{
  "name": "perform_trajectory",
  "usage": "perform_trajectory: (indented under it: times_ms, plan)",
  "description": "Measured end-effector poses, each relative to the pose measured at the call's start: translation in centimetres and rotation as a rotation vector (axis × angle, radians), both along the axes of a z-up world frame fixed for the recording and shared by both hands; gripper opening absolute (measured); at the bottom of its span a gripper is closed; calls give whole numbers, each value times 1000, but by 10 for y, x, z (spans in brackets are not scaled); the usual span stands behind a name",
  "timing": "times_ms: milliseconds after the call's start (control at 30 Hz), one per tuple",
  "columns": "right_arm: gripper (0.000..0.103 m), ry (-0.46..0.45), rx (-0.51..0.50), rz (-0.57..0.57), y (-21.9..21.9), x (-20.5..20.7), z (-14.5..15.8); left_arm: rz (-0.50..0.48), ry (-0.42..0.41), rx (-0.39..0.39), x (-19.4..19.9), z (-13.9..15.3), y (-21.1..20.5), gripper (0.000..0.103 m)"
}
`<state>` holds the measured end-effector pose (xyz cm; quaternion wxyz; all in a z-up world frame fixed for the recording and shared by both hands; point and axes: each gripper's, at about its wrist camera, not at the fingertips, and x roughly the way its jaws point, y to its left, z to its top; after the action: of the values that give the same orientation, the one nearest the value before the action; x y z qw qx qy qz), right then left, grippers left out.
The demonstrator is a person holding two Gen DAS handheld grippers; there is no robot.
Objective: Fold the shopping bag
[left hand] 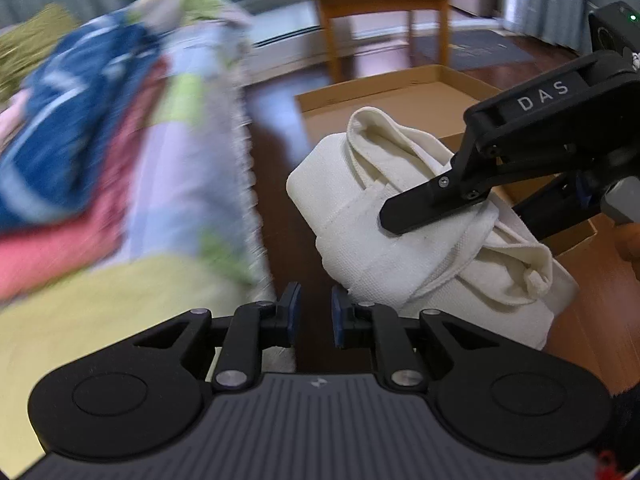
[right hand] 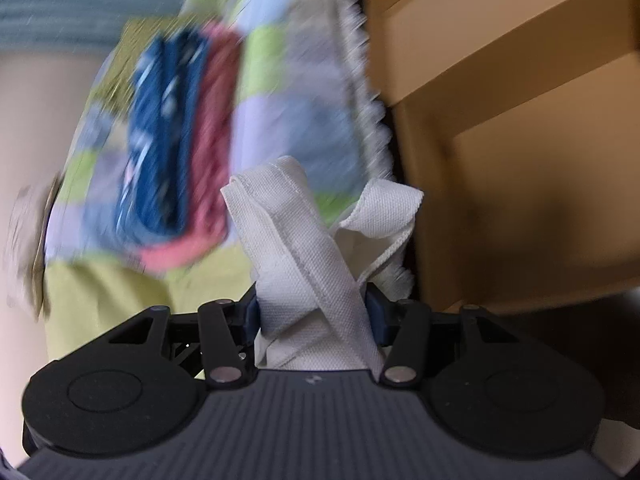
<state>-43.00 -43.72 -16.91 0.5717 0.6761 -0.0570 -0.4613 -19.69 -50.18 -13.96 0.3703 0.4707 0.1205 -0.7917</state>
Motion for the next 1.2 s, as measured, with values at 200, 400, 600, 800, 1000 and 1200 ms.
perform_trajectory:
  times_ms: [200,400,600,800,1000,1200]
  plan:
    - [48,-9,72,-159,-15,-39,-36,-64,16,60,-44,-34,-36,19]
    - [47,45,159,-252,-45,-56,-84,-10,24,134,-41,-61,-62,21]
    - [47,119,258,-272,-76,-48,-136,4,-2,206,-26,-87,-70,21]
    - [47,132,294,-274,-94,-39,-167,-2,1,256,-23,-99,-66,21]
    - [47,136,260,-231,-108,-35,-185,-9,3,282,-24,-102,-64,21]
    - [50,106,276,-190,-115,-38,-201,-22,-7,299,-32,-108,-64,23]
